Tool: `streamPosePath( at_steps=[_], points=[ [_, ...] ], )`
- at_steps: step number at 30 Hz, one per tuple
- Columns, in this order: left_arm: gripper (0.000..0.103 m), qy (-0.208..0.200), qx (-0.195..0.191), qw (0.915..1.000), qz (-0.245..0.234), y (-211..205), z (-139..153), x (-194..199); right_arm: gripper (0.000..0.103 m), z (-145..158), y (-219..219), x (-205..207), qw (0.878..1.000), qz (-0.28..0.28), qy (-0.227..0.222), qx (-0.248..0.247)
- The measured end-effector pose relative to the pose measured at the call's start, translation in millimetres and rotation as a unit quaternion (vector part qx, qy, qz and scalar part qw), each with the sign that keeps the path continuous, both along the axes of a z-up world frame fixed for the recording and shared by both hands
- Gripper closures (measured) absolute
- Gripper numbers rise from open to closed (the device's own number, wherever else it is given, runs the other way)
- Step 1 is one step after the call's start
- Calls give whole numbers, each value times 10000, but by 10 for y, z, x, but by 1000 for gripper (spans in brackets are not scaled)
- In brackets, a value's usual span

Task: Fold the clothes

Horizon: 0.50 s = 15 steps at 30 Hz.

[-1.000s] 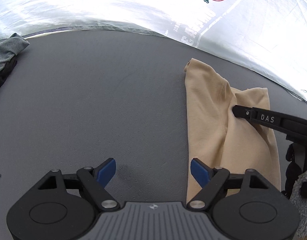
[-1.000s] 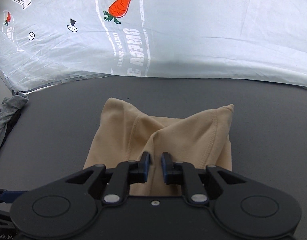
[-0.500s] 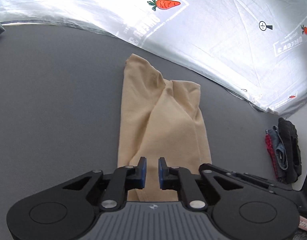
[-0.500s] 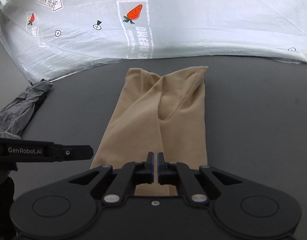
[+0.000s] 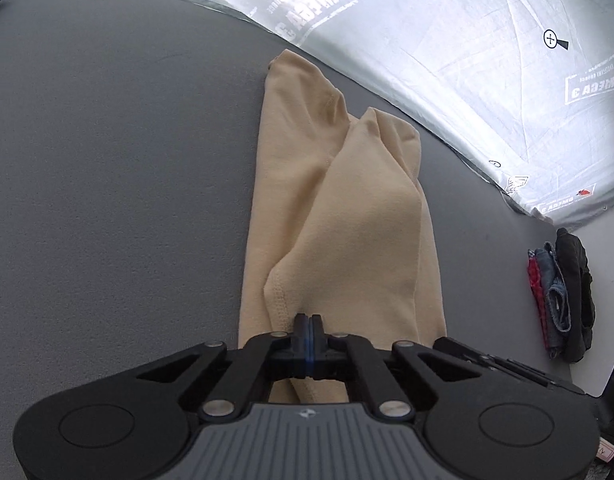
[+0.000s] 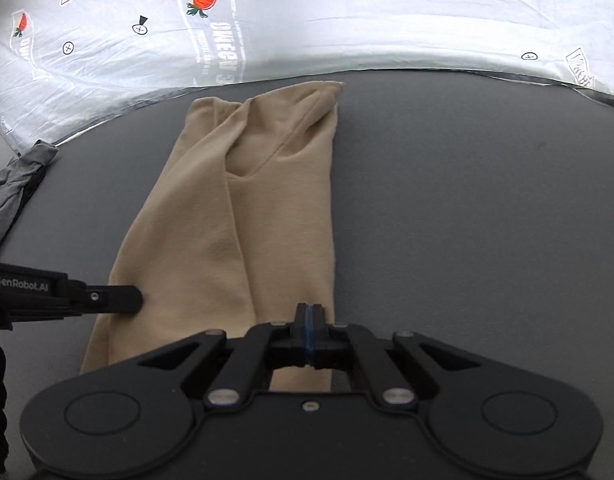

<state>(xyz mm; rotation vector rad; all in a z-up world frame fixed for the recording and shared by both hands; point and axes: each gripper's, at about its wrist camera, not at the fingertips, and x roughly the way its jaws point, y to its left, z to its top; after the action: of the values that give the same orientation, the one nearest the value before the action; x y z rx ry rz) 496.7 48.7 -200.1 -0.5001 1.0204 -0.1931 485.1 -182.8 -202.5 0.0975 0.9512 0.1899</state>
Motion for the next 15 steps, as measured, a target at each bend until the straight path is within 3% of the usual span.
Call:
streamPosePath(
  at_steps=[2, 3, 4, 5, 7, 10, 13, 15],
  points=[
    [100, -57, 299, 9995, -23, -2, 87, -55, 100, 4, -127, -17, 9997, -204, 12, -101],
    [88, -120, 501, 9987, -22, -6, 148, -101, 100, 24, -199, -57, 9997, -259, 32, 20],
    [68, -168, 645, 9978, -22, -1, 194, -151, 99, 44, -271, -97, 9994, -314, 52, 142],
    [64, -199, 728, 9971, -24, 13, 223, -204, 97, 65, -336, -152, 9989, -378, 57, 269],
    [63, -211, 785, 9967, -12, 51, 267, -314, 94, 92, -413, -287, 9979, -401, 116, 490],
    [63, -53, 425, 9990, 130, 114, 258, -538, 88, 89, -506, -518, 9938, -470, 294, 959],
    [63, 74, 256, 9996, 85, 82, 231, -817, 78, 0, -617, -767, 9798, -546, 627, 1818],
    [63, 207, 102, 9997, 18, 44, 190, -995, 72, -52, -635, -905, 9757, -532, 817, 1963]
  ],
)
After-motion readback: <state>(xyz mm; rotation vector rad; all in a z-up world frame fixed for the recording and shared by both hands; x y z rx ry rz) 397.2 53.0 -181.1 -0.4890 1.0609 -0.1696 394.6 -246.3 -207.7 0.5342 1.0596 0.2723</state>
